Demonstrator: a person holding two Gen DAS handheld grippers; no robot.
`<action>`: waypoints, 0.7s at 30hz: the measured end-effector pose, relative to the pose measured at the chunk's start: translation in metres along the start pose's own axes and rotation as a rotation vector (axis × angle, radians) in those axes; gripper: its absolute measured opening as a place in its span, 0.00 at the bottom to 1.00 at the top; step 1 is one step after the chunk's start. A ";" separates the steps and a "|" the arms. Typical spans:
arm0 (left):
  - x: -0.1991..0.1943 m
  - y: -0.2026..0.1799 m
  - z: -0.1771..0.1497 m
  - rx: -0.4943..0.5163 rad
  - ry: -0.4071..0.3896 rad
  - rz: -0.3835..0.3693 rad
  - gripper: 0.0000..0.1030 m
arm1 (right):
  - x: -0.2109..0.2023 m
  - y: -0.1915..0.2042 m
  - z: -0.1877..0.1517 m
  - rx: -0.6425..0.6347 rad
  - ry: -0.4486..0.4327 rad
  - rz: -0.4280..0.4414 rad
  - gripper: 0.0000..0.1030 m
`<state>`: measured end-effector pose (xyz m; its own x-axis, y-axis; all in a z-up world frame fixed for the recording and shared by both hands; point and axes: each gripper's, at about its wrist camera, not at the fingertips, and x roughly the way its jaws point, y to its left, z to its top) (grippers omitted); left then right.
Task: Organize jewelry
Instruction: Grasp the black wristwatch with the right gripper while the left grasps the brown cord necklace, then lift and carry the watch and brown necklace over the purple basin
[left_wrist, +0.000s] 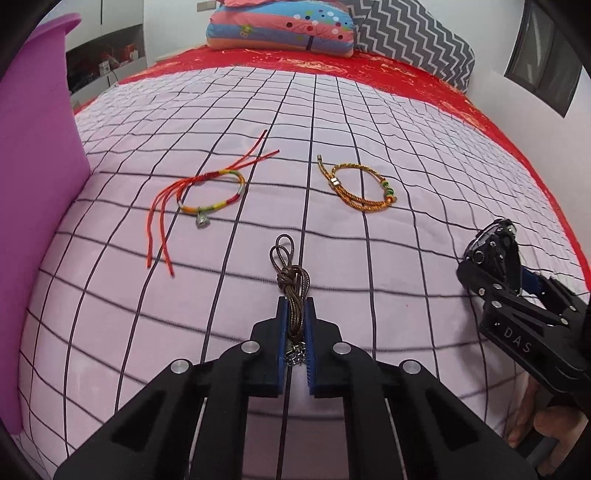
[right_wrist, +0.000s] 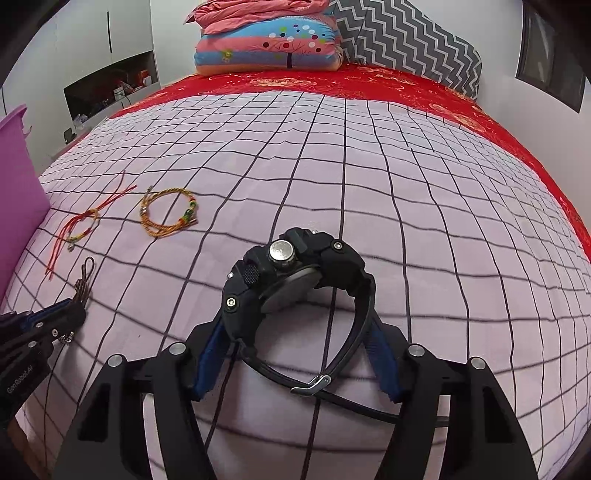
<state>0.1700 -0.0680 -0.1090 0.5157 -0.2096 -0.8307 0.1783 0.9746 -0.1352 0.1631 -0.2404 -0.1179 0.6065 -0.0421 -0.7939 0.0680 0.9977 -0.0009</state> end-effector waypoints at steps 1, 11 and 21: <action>-0.004 0.002 -0.004 -0.004 0.009 -0.025 0.08 | -0.004 0.000 -0.004 0.012 0.001 0.012 0.62; -0.054 0.007 -0.040 0.046 0.033 -0.078 0.08 | -0.049 0.019 -0.042 0.085 0.021 0.091 0.62; -0.135 0.028 -0.051 0.042 -0.068 -0.084 0.08 | -0.120 0.045 -0.064 0.080 -0.032 0.106 0.62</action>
<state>0.0632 -0.0088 -0.0283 0.5529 -0.2966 -0.7787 0.2574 0.9496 -0.1789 0.0422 -0.1867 -0.0615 0.6387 0.0604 -0.7671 0.0640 0.9893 0.1311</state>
